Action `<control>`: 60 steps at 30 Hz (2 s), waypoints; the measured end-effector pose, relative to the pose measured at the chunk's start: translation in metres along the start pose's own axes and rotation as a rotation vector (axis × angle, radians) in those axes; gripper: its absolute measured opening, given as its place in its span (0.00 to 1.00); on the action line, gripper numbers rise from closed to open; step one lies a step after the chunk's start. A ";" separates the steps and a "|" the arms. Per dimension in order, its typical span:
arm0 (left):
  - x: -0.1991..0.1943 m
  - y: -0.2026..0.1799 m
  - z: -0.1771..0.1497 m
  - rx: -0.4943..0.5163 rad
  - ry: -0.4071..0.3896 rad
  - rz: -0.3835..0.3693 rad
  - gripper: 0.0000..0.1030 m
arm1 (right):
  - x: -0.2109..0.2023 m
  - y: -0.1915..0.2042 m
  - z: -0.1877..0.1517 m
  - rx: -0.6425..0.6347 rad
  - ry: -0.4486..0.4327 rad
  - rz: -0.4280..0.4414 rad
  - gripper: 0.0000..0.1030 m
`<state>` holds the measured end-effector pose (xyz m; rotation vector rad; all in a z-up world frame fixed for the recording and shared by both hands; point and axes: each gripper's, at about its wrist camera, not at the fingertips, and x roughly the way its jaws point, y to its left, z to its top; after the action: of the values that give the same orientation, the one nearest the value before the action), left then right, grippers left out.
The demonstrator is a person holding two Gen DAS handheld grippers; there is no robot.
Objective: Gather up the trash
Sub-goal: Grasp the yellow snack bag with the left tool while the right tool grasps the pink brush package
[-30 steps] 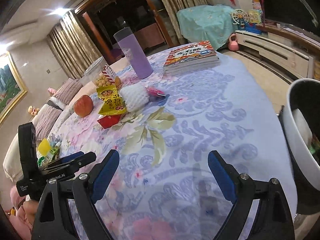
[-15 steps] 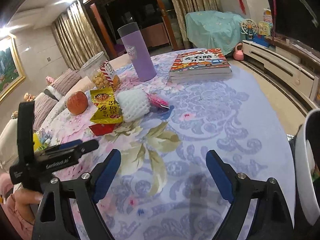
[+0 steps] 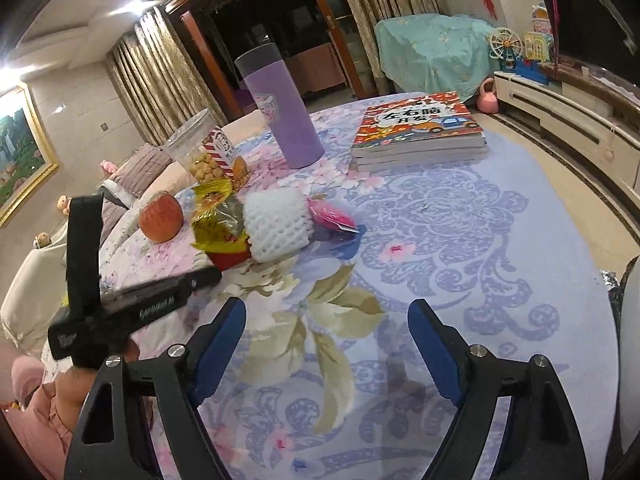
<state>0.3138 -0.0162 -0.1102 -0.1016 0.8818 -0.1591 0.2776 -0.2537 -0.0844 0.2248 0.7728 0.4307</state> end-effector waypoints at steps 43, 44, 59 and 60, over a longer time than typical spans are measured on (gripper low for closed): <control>0.026 0.008 0.078 0.024 -0.075 -0.058 0.30 | 0.075 -0.015 0.061 -0.006 0.068 0.062 0.47; 0.030 0.012 0.078 0.013 -0.067 -0.073 0.27 | 0.078 -0.013 0.063 -0.004 0.062 0.065 0.50; -0.012 0.008 0.037 -0.010 -0.029 -0.204 0.22 | 0.137 0.008 0.072 -0.062 0.147 -0.029 0.40; -0.014 0.006 0.033 -0.010 -0.026 -0.211 0.22 | 0.130 0.006 0.068 -0.060 0.136 -0.028 0.40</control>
<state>0.3311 -0.0073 -0.0796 -0.2063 0.8451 -0.3498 0.4073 -0.1918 -0.1159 0.1298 0.8937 0.4456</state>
